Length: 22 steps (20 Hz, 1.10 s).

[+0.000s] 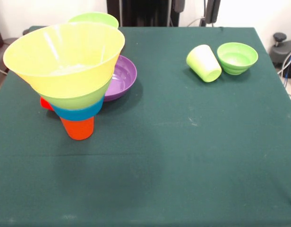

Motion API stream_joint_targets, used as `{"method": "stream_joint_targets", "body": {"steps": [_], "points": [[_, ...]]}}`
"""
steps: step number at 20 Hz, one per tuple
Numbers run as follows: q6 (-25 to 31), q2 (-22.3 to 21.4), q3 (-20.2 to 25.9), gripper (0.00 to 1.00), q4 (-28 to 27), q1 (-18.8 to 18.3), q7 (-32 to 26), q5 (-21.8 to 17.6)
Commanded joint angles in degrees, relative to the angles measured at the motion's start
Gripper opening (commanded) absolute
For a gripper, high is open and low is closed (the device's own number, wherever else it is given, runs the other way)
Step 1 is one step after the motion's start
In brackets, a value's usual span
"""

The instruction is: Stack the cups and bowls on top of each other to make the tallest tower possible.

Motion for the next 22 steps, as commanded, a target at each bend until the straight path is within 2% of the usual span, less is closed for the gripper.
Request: {"method": "stream_joint_targets", "body": {"steps": [1,6,10,12,16,19,22], "points": [[-7.8,1.01,3.74,1.0,16.55,0.75,4.63,-0.89],[-13.63,1.5,3.47,1.0,18.46,0.26,6.87,-0.25],[-16.76,2.85,3.85,1.0,18.1,-1.7,5.08,-0.6],[-18.74,1.94,4.54,1.0,20.99,-3.08,3.01,-0.91],[-23.59,-1.57,7.09,1.0,30.22,-6.28,-2.72,-2.74],[-26.22,-3.92,8.15,1.0,35.74,-7.49,-2.15,-2.42],[-29.25,-4.92,8.23,1.0,37.89,-7.69,-0.8,-3.32]]}}
